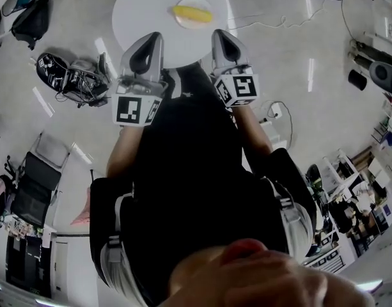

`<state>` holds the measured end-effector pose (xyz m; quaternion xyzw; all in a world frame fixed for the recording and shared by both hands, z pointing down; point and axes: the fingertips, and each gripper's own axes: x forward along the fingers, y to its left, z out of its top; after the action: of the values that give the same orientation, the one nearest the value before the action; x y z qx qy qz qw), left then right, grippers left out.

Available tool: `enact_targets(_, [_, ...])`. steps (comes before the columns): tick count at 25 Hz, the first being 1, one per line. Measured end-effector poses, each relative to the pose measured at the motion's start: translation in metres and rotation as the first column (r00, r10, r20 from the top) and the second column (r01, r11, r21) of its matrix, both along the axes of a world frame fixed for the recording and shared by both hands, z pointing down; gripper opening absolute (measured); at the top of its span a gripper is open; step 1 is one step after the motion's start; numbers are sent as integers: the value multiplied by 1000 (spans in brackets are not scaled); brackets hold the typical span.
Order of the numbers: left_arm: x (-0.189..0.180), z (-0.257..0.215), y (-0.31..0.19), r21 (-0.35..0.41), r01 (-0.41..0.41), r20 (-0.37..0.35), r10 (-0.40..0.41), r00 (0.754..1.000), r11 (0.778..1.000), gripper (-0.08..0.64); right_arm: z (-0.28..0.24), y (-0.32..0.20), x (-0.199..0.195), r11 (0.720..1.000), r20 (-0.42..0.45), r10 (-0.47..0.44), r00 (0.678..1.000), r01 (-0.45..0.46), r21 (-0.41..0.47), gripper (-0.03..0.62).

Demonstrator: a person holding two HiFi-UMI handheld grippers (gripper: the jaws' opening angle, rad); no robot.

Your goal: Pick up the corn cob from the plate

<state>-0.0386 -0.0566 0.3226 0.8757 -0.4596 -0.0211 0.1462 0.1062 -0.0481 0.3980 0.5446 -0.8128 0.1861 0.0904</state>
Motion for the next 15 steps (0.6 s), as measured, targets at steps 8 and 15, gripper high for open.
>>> enact_targets(8, [9,18,-10,-37,9,-14,-10,1000,999,4,33,-13,4,998,-14,-27,1000,26,-54,6])
enact_targets(15, [22,38,-14,-88,12,-18,-13,1000,996,5,61,-21,6,993,-23,-58,998,55,-105,6])
